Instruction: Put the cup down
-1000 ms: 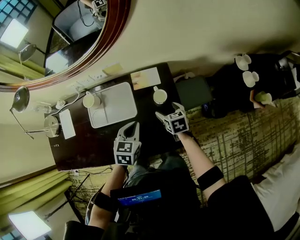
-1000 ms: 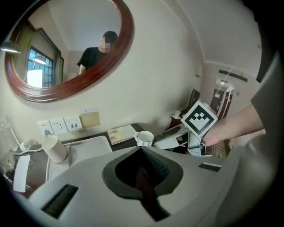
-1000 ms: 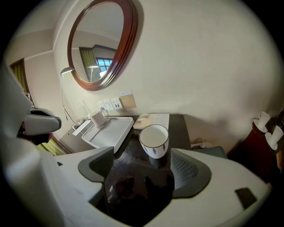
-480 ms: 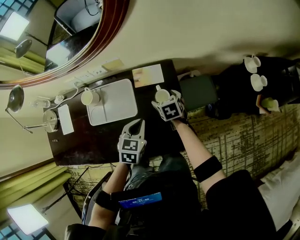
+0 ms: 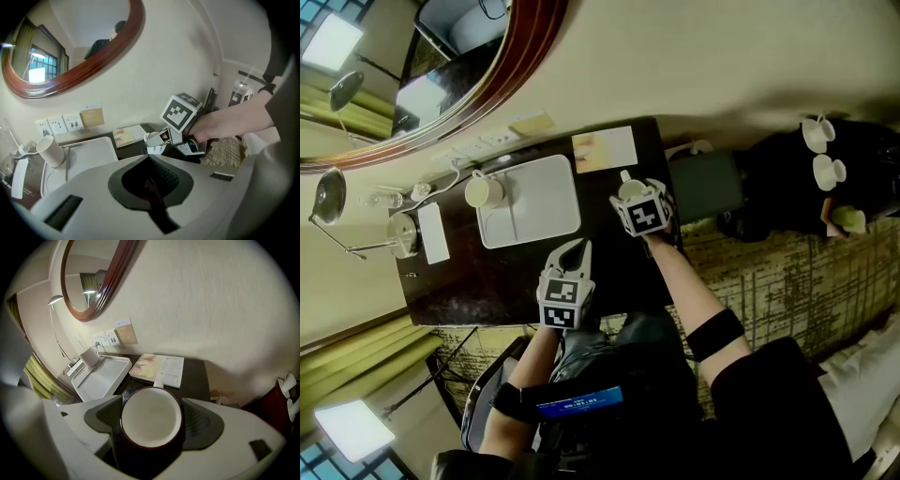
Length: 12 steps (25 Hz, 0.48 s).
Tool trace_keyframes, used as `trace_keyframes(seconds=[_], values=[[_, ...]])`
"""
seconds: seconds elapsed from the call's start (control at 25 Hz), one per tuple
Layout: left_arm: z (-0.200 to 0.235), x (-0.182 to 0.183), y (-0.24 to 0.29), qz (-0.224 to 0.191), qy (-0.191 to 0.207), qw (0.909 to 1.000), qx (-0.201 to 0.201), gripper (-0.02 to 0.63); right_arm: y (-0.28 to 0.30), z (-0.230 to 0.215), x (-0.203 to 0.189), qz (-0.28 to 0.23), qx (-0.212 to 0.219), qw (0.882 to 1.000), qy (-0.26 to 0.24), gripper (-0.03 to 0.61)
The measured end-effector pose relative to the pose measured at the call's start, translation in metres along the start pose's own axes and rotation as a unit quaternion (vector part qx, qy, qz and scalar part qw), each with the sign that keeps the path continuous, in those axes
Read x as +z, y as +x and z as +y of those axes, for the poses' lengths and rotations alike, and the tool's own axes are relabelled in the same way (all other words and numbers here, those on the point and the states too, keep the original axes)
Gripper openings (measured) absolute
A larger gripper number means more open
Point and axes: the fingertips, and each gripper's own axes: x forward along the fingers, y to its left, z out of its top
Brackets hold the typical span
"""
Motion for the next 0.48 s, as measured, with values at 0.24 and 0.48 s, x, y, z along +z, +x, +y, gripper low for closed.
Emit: trace_keyframes(seconds=[0.24,0.48], values=[[0.007,0.000,0.000,-0.001,-0.004,1.0000,0.000,0.003,0.001,0.000,0.001,0.001,-0.005,1.000,0.002,0.397],[0.015,0.000,-0.007,-0.005,-0.004,1.0000,0.001,0.003,0.000,-0.003,0.002,0.001,-0.018,1.000,0.016,0.396]])
